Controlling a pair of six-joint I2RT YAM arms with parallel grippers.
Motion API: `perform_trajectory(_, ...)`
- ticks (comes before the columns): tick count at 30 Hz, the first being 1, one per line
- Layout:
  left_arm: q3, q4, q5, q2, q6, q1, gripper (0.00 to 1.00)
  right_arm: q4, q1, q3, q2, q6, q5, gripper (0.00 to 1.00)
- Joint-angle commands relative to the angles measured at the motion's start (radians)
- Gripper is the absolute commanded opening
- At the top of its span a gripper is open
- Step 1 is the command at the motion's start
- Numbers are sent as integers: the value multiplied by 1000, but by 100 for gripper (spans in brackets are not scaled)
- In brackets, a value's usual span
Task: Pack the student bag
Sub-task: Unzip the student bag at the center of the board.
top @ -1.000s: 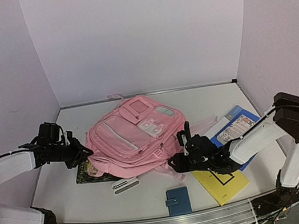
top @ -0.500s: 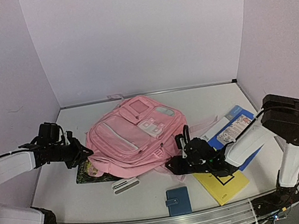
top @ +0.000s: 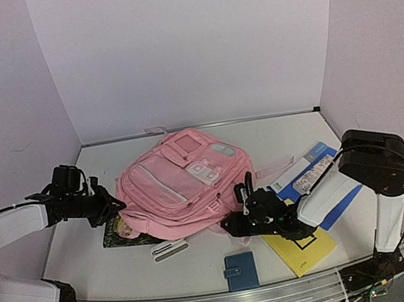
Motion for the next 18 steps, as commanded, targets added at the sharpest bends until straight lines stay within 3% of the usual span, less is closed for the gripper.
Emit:
perform_trajectory(1, 75, 55, 47, -18, 7, -5, 0, 19, -10, 30, 49, 25, 16, 23)
perform_trajectory(18, 79, 47, 44, -17, 16, -7, 0, 36, -23, 57, 137, 161, 69, 23)
